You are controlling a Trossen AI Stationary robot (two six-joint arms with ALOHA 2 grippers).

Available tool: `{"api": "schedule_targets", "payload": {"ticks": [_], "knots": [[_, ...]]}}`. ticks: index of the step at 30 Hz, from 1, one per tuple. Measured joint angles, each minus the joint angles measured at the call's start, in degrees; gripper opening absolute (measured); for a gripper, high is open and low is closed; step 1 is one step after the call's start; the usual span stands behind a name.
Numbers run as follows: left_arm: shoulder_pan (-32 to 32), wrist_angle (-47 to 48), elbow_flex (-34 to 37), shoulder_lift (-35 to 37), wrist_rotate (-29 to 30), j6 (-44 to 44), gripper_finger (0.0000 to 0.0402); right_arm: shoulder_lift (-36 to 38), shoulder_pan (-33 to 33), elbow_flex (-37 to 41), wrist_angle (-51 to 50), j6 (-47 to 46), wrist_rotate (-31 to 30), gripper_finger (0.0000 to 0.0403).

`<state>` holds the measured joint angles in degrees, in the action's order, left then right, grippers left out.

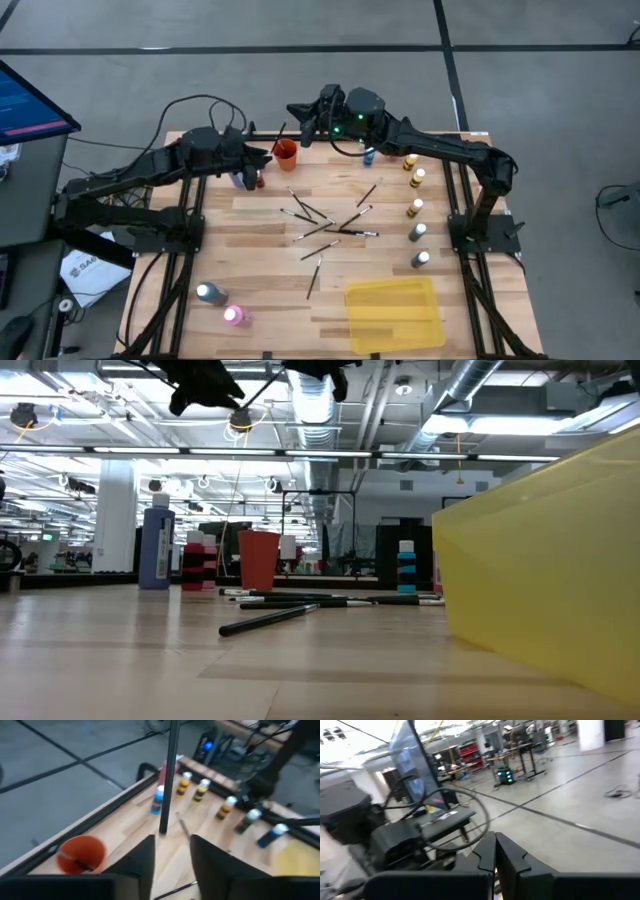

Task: Pick & Place Paint Supplies
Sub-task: Put the black paint brush into the orange cup

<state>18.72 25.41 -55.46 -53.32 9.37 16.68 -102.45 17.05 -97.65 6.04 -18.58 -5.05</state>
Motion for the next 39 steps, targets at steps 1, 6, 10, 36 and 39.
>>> {"api": "schedule_targets", "payload": {"ticks": [1, 6, 10, 36, 39], "knots": [[0.00, 0.63, 0.00, 0.00, 1.01, -0.14, 0.0133, 0.00, 0.31, 0.00, 0.01, 0.45, -0.66, 0.0000], [0.00, 4.78, -0.02, 0.00, 3.45, -0.19, 0.0178, -0.56, 2.42, -0.02, 0.46, 2.71, -2.84, 0.0000], [0.00, 6.44, -0.02, 0.00, 4.74, -0.19, 0.0195, -4.64, 3.98, 0.11, 3.09, 2.80, -3.00, 0.0000], [0.07, 7.19, -0.02, 6.03, 7.34, -1.44, 0.0186, -21.30, 2.63, 0.09, 6.87, 12.76, -17.19, 0.0000], [0.07, 7.19, -0.02, 6.05, 7.34, -1.44, 0.0186, -21.46, 2.58, -0.06, 6.24, 12.98, -17.36, 0.0001]]}}
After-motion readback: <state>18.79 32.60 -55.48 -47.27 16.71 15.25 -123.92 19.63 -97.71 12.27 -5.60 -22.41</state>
